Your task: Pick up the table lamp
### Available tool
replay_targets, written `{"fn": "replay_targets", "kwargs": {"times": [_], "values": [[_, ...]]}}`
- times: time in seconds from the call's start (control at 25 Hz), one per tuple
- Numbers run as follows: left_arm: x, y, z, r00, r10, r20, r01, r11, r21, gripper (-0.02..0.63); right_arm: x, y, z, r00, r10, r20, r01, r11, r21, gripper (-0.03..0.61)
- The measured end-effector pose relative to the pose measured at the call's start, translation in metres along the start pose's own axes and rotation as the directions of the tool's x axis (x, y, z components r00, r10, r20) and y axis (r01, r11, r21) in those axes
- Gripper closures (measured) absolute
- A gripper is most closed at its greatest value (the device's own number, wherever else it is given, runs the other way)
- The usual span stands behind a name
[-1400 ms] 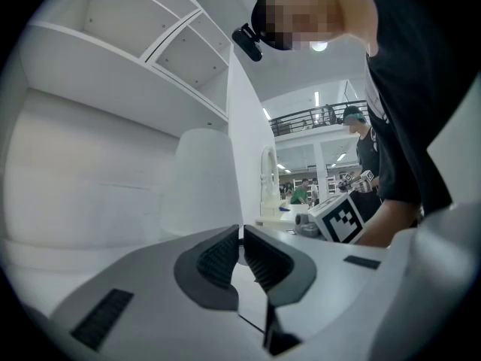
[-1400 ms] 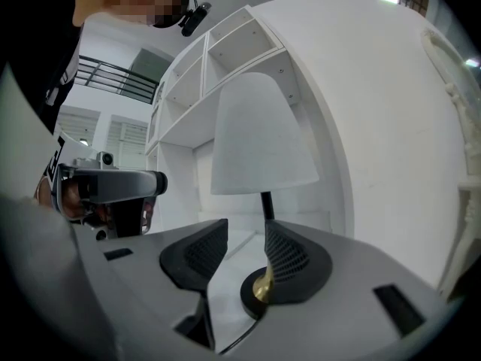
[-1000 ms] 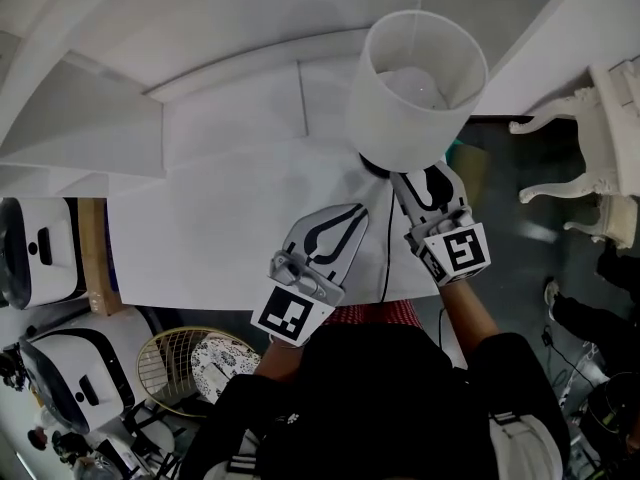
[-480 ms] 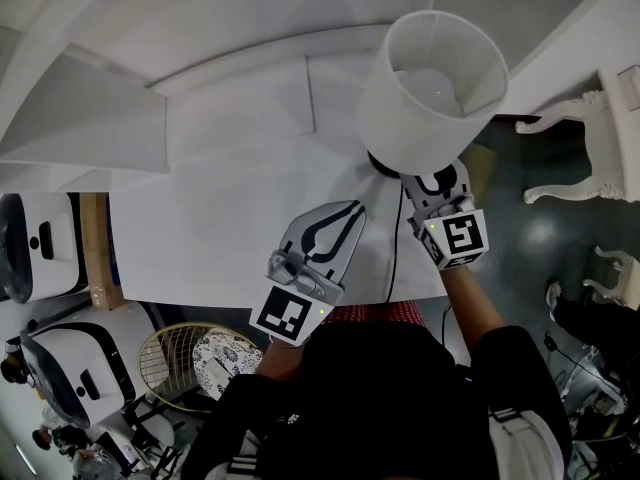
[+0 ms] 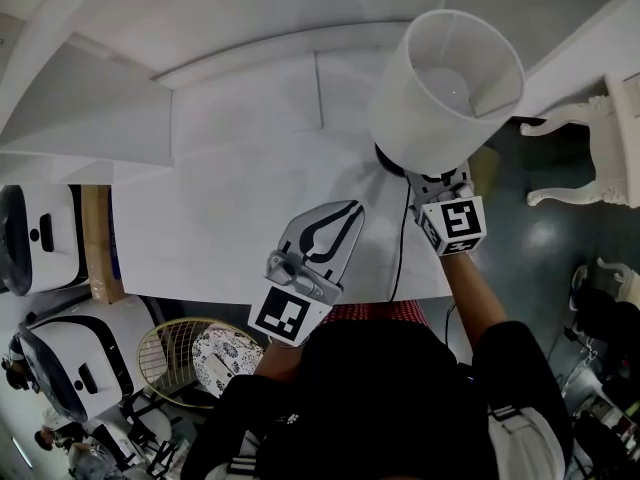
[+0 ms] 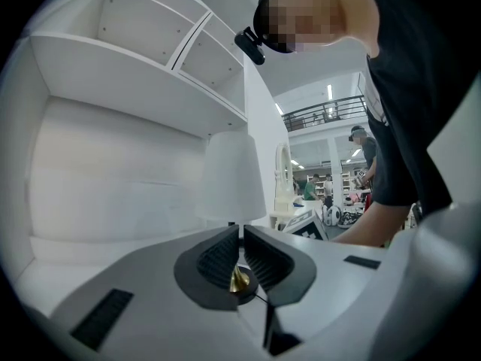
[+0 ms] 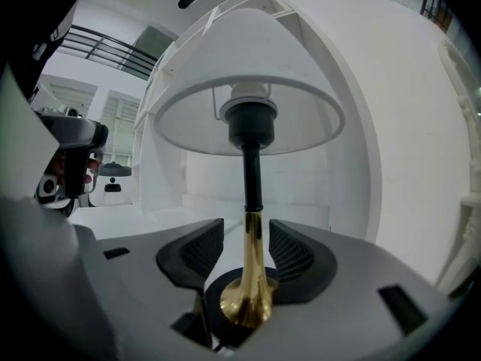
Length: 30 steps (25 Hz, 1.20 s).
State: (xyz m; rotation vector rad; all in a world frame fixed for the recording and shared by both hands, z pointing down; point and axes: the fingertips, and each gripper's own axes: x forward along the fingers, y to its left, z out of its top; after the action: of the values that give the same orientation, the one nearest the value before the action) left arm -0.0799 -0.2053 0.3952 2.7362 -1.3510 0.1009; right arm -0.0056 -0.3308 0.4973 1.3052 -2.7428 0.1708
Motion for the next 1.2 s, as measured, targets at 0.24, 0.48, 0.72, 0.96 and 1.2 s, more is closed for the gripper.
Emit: {"fn": "replay_targets", "kwargs": {"times": [0.24,0.48,0.72,0.96,1.2], "values": [[-0.004,0.003,-0.001,1.000,0.008,-0.003,-0.008,1.000,0.001,0.600,0.010,-0.001,0.000,1.000,-0.006,0.000,0.006,1.000,-0.001,0.399],[-0.008,0.005,-0.002,1.000,0.017,-0.001,-0.017,1.000,-0.005,0.600,0.017,-0.003,0.000,1.000,-0.011,0.003,0.011,1.000,0.010,0.399],[-0.013,0.010,-0.004,0.999,0.038,-0.005,-0.038,0.999,0.001,0.600,0.026,-0.005,0.000,1.000,0.001,0.010,-0.002,1.000,0.028,0.400],[-0.014,0.013,-0.006,0.999,0.038,-0.006,-0.038,0.999,0.001,0.600,0.033,-0.005,-0.002,1.000,0.004,-0.003,-0.004,1.000,0.012,0.400],[-0.015,0.015,-0.007,0.999,0.044,-0.007,-0.044,0.999,-0.005,0.600,0.034,-0.005,-0.003,1.000,0.001,0.001,-0.001,1.000,0.014,0.400]]}}
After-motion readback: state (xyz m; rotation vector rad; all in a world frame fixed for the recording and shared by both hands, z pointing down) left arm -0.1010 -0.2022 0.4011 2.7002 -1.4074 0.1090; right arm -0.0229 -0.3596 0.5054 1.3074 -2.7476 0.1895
